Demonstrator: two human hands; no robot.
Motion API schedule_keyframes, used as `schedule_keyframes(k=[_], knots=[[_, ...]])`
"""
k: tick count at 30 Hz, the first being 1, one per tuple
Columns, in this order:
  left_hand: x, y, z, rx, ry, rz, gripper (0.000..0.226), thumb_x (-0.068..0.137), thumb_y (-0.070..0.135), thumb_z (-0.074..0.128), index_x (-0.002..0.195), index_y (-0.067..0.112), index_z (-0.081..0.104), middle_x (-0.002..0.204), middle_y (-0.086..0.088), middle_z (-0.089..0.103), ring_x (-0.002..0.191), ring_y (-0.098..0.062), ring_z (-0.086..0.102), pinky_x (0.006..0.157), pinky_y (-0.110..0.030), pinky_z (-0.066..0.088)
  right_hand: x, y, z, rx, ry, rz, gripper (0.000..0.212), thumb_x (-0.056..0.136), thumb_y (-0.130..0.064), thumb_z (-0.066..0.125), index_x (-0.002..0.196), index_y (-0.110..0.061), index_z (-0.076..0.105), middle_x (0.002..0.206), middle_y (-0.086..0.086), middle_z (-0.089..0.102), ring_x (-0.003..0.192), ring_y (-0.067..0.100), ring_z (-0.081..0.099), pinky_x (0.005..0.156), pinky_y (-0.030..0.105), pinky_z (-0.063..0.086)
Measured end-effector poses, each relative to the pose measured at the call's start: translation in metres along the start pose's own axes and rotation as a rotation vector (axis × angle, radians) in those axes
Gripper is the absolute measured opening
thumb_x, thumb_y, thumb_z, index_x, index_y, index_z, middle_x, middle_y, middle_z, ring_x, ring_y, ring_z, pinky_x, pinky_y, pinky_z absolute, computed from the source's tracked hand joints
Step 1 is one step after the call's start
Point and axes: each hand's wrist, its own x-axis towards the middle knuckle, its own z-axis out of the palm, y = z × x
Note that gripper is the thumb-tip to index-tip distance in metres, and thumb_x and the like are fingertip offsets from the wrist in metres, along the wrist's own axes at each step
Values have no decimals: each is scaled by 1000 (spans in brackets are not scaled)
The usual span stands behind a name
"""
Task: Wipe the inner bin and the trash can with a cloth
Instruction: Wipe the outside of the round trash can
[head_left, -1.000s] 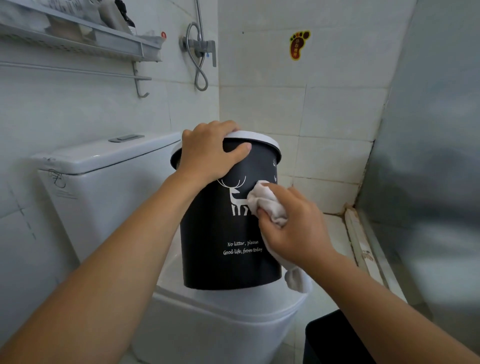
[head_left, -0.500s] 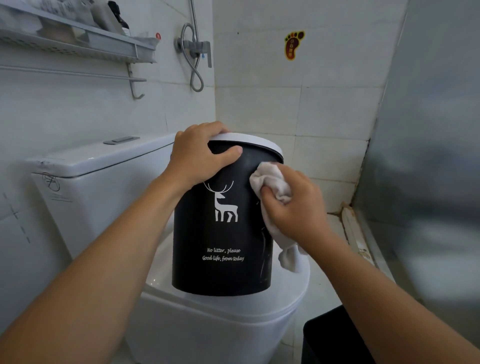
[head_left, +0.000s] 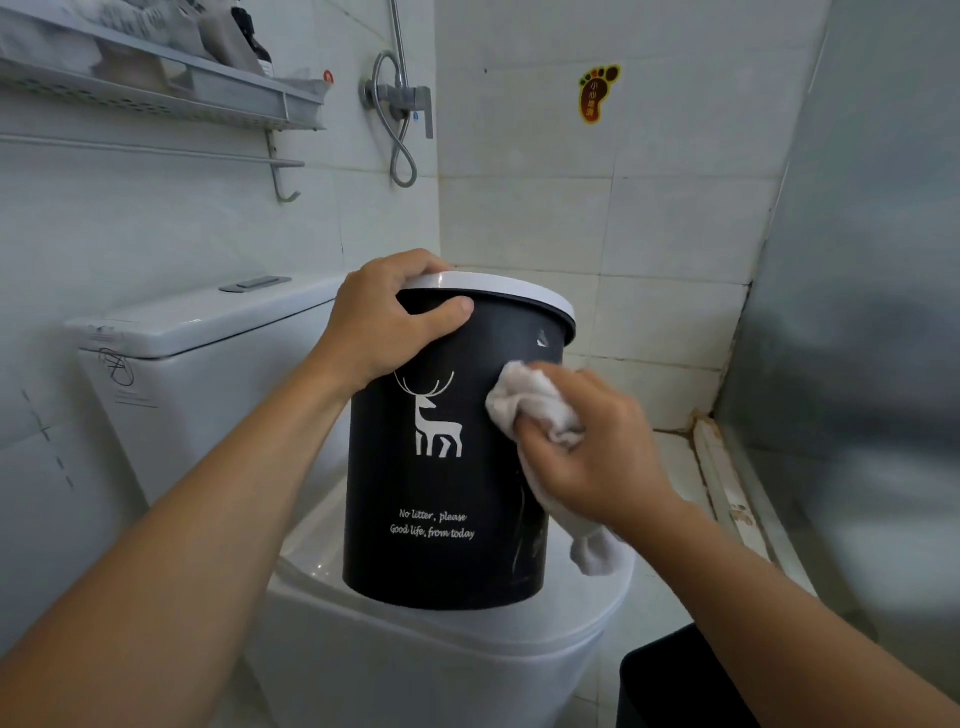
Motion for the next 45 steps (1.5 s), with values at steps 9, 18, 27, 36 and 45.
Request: schedule_keyframes(k=[9,18,27,36,45], knots=[[2,-6,-1,55,31,-39,24,77,53,75,89,35,63,80,21,66,82,-6,64,82,-38,55,-21,-4,11,-18,-69,-28,38,84,-35,66,122,-35,67,89,-11,59,72,15,59,61,39,52],[-8,7,-3,28,2,48,21,76,53,74,90,39,66,86,21,68,89,-7,64,86,-37,53,12,-9,-2,42,91,106,26,87,-41,64,112,-35,68,87,-9,66,77,15,64,66,41,54],[-15,10,-4,76,31,112,26,79,53,71,91,30,67,87,17,67,90,-11,61,88,-40,50,15,-43,4,-155,46,-71,37,86,-41,62,122,-35,67,85,-7,54,69,18,54,54,35,48],[-12,24,6,164,29,135,33,82,57,66,98,29,68,90,18,65,93,-16,60,94,-51,47,23,-21,-8,-128,153,153,19,90,-40,63,108,-33,65,83,-9,58,72,17,58,58,35,48],[5,-7,0,139,110,-103,26,83,52,70,91,27,65,81,15,67,83,-9,61,91,-41,51,-39,-30,7,-15,-347,-112,40,82,-34,67,120,-45,63,83,-13,55,70,10,53,58,28,46]])
